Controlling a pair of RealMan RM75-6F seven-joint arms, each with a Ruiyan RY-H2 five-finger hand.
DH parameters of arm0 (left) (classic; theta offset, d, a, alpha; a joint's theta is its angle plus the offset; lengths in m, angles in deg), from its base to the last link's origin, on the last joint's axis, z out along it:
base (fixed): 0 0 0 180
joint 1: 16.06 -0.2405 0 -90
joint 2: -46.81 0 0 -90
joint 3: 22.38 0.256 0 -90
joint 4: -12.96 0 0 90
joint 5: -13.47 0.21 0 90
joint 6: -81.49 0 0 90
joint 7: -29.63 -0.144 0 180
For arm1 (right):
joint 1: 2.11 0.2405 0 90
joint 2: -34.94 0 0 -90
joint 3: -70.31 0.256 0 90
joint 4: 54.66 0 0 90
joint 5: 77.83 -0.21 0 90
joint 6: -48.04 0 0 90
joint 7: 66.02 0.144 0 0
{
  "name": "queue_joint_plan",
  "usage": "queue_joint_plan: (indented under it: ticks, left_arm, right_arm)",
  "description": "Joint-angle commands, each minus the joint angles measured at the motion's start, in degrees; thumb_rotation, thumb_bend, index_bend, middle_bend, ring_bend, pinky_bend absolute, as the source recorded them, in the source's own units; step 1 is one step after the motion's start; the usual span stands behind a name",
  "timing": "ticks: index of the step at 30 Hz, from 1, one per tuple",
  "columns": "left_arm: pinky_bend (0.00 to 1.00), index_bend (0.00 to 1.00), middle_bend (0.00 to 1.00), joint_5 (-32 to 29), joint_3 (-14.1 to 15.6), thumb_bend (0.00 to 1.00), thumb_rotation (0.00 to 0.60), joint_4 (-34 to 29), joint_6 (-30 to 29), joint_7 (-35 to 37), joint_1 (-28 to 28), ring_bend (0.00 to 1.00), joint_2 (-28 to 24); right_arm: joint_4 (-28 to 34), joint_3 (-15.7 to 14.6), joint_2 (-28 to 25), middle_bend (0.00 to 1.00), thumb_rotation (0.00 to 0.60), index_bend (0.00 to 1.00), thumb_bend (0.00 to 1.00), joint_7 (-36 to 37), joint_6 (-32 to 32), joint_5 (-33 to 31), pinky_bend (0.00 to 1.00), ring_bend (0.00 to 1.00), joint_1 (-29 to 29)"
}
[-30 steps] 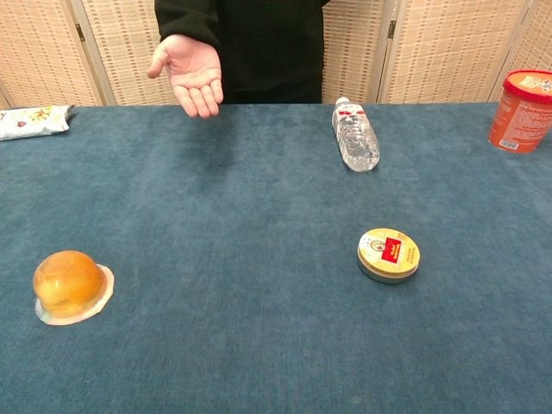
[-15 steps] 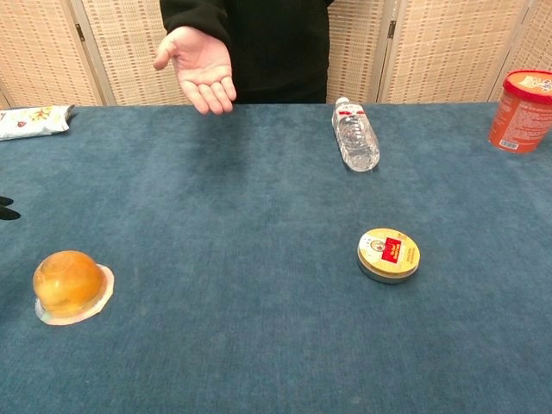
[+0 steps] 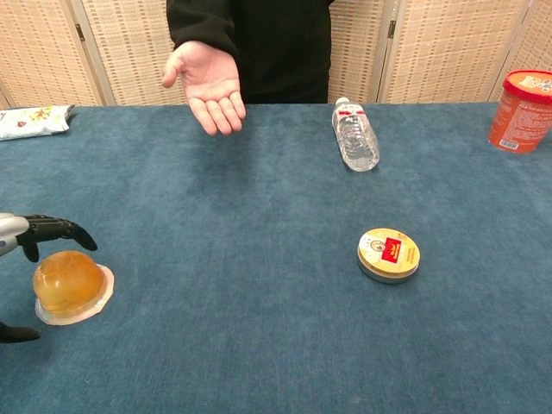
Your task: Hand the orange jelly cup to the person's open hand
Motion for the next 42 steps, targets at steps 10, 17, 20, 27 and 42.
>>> queue_joint_plan:
  ticks: [10, 17, 20, 27, 42]
  left_arm:
    - [0.48, 0.35, 0.33, -0.90, -0.99, 0.14, 0.600, 7.53, 5.02, 9.18, 4.74, 0.26, 1.30]
    - [0.70, 0.52, 0.53, 2.17, 0.04, 0.21, 0.600, 12.37, 3.68, 15.38, 5.65, 0.42, 2.39]
    - [0.77, 0.59, 0.60, 3.04, 0.46, 0.24, 0.600, 14.45, 2.03, 17.73, 5.27, 0.47, 3.21]
    - [0.78, 0.61, 0.63, 4.53, 0.15, 0.25, 0.600, 6.94, -2.99, 14.96, 4.38, 0.48, -1.80]
    - [0.77, 0.59, 0.63, -19.16, -17.90, 0.25, 0.600, -15.12, 10.02, -8.82, 22.44, 0.49, -14.92]
  right_arm:
    - [-0.15, 0.77, 1.10, 0.00, 0.600, 0.00, 0.29, -1.68, 1.87, -0.37, 0.00, 0.00, -0.99]
    - [0.18, 0.75, 1.57, 0.00, 0.600, 0.00, 0.29, -3.33, 1.50, -0.21, 0.00, 0.00, -1.01]
    - [0.16, 0.60, 1.57, 0.00, 0.600, 0.00, 0.29, -3.15, 1.87, 0.26, 0.00, 0.00, -1.21]
    - [-0.02, 0.39, 1.46, 0.00, 0.600, 0.00, 0.29, -2.98, 1.46, 0.52, 0.00, 0.00, -1.20]
    - [-0.14, 0.54, -0.04, 0.00, 0.600, 0.00, 0.29, 0.08, -0.84, -0.40, 0.00, 0.00, -0.11]
